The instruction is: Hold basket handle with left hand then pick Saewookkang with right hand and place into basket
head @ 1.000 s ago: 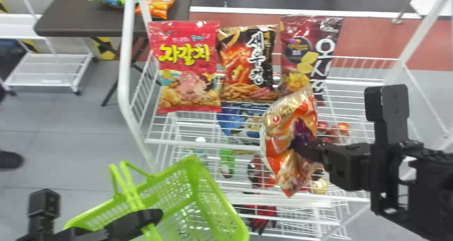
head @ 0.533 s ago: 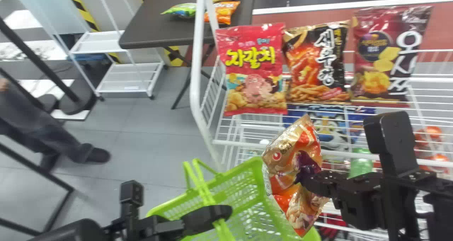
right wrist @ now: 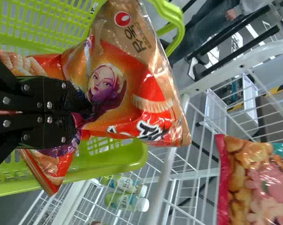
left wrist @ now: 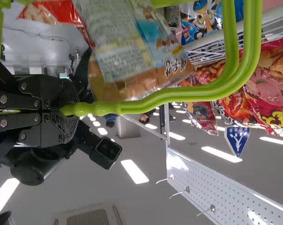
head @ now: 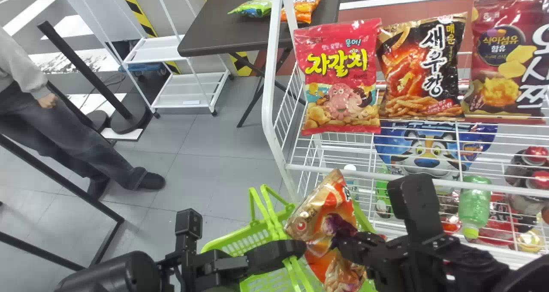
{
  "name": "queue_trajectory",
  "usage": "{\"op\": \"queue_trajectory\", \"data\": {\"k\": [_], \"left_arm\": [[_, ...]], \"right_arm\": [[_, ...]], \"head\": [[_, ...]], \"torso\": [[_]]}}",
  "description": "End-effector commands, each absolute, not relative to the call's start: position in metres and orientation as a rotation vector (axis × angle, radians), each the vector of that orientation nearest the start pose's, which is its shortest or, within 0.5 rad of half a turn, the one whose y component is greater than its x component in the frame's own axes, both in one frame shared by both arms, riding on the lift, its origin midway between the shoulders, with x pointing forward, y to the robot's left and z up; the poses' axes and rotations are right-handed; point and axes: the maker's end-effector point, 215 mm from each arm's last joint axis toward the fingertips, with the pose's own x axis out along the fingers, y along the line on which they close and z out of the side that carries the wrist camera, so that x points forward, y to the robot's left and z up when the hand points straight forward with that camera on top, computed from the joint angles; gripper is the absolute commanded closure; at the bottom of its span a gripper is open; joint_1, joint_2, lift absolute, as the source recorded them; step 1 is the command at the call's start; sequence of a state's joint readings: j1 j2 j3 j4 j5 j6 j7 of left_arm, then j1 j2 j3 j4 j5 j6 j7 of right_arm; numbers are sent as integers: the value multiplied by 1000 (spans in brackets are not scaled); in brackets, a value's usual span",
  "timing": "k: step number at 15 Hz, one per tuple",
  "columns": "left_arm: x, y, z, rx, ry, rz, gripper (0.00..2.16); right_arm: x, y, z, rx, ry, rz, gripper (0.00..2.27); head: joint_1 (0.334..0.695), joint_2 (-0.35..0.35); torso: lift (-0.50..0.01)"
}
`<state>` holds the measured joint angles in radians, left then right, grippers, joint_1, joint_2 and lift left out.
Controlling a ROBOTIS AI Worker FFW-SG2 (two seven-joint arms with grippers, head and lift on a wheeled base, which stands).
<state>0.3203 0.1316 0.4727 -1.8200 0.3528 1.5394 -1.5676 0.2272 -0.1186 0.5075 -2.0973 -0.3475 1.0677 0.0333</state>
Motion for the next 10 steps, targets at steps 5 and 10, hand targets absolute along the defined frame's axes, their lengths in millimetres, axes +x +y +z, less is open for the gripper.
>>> {"op": "queue_trajectory", "data": {"k": [5, 10], "left_arm": [[265, 194, -397, -1421, 833, -974, 2152], [265, 199, -400, -1435, 831, -962, 2152]], "right_arm": [[368, 45, -442, 182, 655, 711, 29], [419, -21, -397, 237, 425, 579, 29]], "head": [[695, 350], [695, 350]], "torso": [[-19], [-19]]}}
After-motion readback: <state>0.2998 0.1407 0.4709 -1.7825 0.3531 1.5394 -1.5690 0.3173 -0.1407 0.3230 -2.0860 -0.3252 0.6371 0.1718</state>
